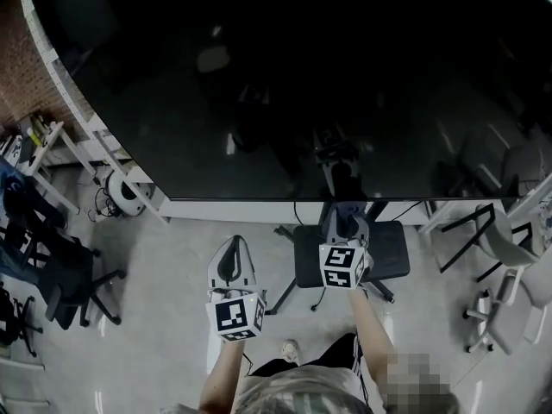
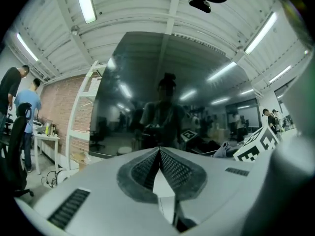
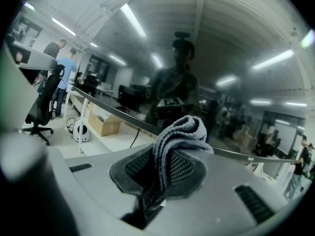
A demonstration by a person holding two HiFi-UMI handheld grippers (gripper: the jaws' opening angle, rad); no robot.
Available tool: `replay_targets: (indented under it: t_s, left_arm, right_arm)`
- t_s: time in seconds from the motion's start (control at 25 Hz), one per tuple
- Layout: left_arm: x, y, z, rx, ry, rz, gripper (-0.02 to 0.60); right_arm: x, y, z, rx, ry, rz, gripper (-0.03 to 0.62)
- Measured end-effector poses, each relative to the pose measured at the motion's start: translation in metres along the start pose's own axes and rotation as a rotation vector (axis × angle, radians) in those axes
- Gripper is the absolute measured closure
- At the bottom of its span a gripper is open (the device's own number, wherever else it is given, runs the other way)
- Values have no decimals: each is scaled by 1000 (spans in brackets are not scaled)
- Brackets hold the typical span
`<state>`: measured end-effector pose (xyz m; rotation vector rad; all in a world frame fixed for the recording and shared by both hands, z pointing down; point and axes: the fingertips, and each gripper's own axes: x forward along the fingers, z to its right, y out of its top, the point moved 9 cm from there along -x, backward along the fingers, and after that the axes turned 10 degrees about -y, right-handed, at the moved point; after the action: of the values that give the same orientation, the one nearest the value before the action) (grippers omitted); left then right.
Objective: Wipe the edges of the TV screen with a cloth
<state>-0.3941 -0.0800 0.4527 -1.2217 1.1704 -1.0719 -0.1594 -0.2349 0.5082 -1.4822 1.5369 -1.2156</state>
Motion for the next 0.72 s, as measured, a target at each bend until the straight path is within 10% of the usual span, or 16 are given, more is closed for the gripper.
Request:
replay_targets:
  t_s: [0.48,0.72]
  left_arm:
    - [-43,-10,-123,-53,193,38,568]
    - [-41,-15,-190,-52,152,45,566]
  right_arm:
    - [-4,57,-154,-46,204,57,545]
    - [-9,85,-242,-10,220,62,545]
